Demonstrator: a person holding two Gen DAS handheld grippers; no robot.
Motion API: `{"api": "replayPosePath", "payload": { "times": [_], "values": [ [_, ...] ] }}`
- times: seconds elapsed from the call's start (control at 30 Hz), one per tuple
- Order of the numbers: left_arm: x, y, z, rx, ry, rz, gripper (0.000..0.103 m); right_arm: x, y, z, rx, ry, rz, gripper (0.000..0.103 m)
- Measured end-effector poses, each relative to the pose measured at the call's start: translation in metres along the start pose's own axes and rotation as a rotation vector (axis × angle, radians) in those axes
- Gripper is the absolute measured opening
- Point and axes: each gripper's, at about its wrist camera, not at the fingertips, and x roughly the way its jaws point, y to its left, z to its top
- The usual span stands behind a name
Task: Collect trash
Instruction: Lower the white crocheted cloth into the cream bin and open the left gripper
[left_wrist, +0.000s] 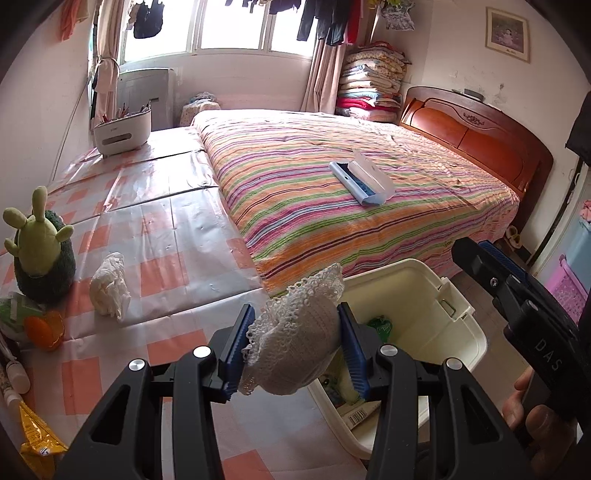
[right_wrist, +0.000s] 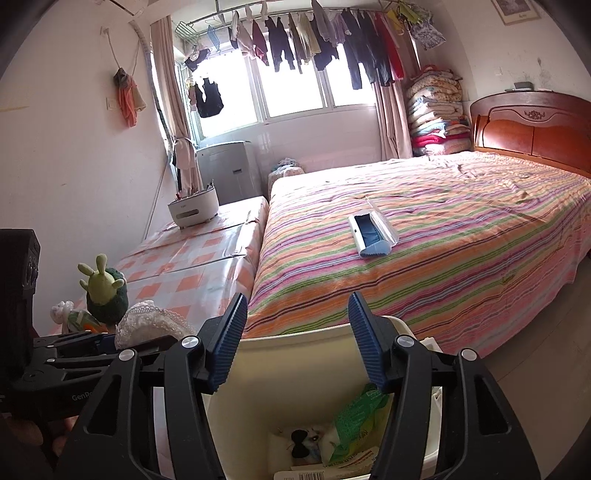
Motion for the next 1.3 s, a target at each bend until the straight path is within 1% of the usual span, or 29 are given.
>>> {"api": "replayPosePath", "payload": {
  "times": [0.13, 0.5, 0.67, 0.93, 0.97, 1.03, 1.1, 1.17, 1.3],
  "values": [
    [0.006, -0.006, -0.002, 0.007, 0.015, -0.009, 0.044, -0.004, -0.003, 0.003, 0.017, -0.026, -0.005, 0.059],
    [0.019, -0.033, -0.001, 0.060, 0.057, -0.089, 0.045, -0.013, -0.019, 0.007, 0.065, -0.070, -0.031, 0.061],
    [0.023, -0.043, -0.004, 0.078, 0.076, -0.112, 0.045, -0.016, -0.026, 0.008, 0.085, -0.080, -0.043, 0.061],
    [0.024, -0.051, -0.007, 0.102, 0.080, -0.105, 0.047, -0.016, -0.032, 0.007, 0.098, -0.085, -0.051, 0.061],
    [0.024, -0.052, -0.007, 0.110, 0.080, -0.101, 0.048, -0.017, -0.031, 0.007, 0.098, -0.085, -0.051, 0.061],
    [0.022, -0.054, -0.008, 0.121, 0.065, -0.082, 0.055, -0.017, -0.031, 0.006, 0.098, -0.085, -0.052, 0.061],
    [0.018, -0.056, -0.007, 0.130, 0.041, -0.061, 0.070, -0.017, -0.031, 0.006, 0.099, -0.084, -0.054, 0.061],
    [0.016, -0.057, -0.006, 0.136, 0.033, -0.042, 0.077, -0.017, -0.033, 0.006, 0.103, -0.083, -0.055, 0.061],
    [0.015, -0.057, -0.007, 0.150, 0.043, -0.014, 0.078, -0.017, -0.033, 0.005, 0.110, -0.079, -0.057, 0.061]
  ]
}}
